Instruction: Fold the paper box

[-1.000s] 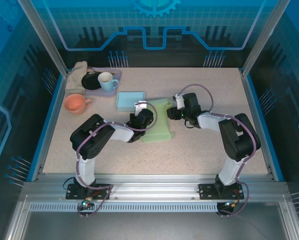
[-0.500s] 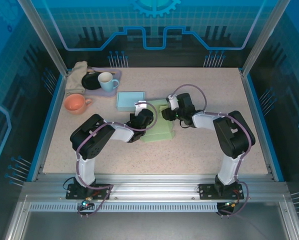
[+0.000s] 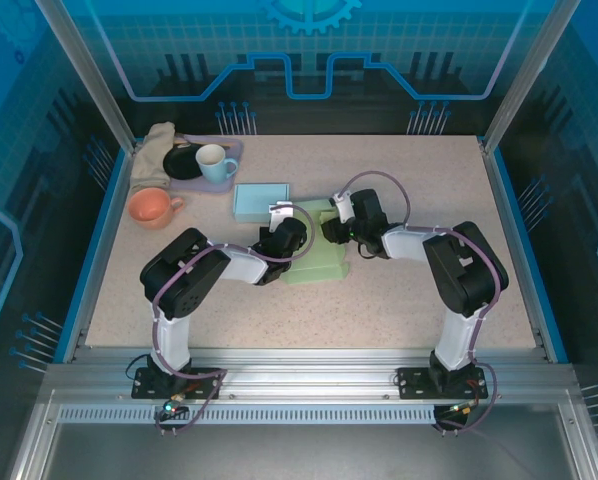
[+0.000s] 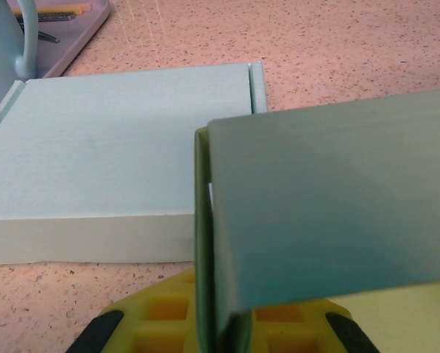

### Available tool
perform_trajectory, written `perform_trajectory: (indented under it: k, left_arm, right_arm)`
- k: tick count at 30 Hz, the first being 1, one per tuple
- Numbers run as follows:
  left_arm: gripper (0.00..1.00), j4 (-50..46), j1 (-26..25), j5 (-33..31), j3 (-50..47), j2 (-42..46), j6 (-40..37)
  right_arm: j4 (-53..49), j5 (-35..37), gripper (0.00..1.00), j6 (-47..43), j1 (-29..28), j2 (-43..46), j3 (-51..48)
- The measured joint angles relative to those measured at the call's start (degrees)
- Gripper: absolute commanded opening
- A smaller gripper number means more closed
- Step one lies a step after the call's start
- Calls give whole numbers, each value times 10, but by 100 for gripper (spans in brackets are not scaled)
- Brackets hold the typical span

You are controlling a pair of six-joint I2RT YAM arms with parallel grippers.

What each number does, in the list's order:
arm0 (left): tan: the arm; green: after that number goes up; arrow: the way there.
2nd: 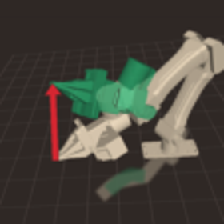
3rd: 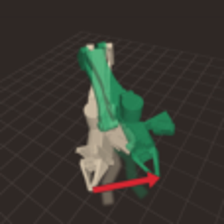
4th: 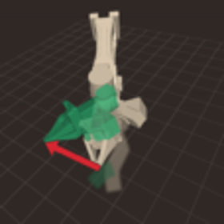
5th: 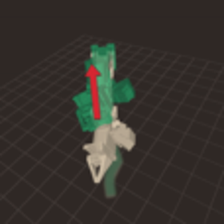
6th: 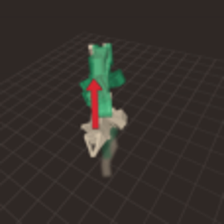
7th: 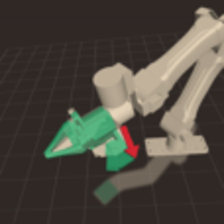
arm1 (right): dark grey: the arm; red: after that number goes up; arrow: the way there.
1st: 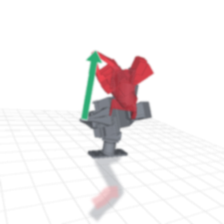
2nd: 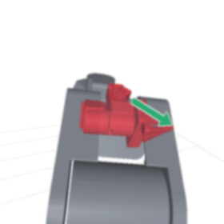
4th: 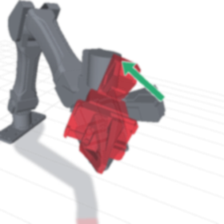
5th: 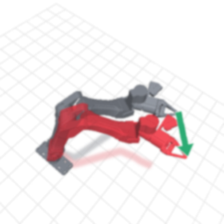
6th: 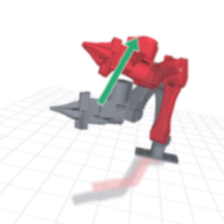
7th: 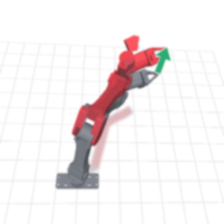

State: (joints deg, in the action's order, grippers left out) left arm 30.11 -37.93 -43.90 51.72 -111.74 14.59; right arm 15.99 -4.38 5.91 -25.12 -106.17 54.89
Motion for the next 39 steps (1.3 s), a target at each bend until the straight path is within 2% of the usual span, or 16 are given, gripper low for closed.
perform_trajectory:
  k: [6,12,16,22,26,39]
  left_arm:
    - [8,0,0,0,0,0,0]
    - [8,2,-1,9,0,0,0]
    - [8,3,-3,14,0,0,-2]
    - [8,2,-5,21,3,-1,-2]
    - [8,3,-6,26,3,-1,-2]
    - [8,1,-14,45,19,-8,-1]
  right_arm:
    - [23,41,43,10,-8,-11,-2]
    - [23,118,41,52,-15,-12,-2]
    - [15,164,38,78,-16,-12,0]
    - [-20,195,35,99,-20,-13,19]
    - [-32,222,28,108,-26,-13,23]
    - [-82,391,32,108,-65,-15,40]
